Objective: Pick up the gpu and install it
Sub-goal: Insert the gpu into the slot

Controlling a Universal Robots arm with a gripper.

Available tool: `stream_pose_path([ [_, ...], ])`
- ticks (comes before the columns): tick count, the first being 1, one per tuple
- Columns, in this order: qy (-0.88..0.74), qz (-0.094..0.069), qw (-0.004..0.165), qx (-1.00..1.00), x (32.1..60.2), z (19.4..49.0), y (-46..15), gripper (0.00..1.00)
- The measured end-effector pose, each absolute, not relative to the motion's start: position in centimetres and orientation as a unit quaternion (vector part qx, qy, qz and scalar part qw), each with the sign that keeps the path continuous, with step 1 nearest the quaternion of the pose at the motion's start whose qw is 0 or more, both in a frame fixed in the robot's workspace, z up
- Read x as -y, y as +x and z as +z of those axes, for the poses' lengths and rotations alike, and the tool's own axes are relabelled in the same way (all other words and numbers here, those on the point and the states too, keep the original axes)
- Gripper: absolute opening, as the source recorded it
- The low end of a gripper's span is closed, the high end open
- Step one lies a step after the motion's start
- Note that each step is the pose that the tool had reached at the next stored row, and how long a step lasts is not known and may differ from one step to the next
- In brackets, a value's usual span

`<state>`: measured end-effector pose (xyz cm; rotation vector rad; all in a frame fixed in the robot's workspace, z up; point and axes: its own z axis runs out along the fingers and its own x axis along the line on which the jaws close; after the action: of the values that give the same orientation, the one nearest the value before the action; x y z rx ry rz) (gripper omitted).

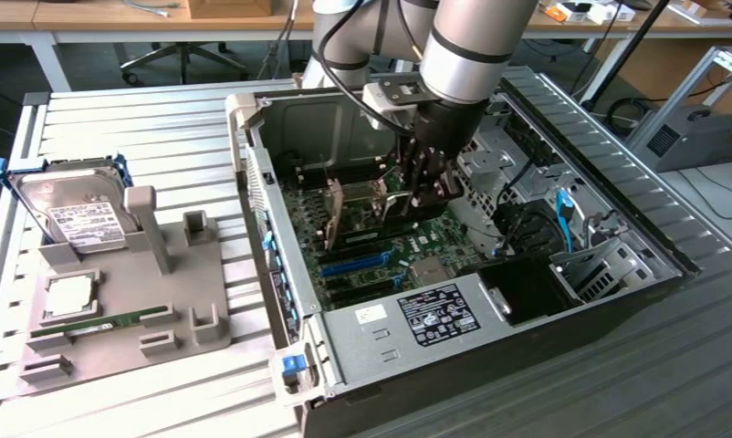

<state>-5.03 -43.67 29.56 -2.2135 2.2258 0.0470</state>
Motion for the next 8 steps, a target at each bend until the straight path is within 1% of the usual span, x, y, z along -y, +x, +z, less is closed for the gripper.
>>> stream_pose_path([
  [8,-0.705,0.015,0.001,-0.709,44.58,29.54,-5.07,0.27],
])
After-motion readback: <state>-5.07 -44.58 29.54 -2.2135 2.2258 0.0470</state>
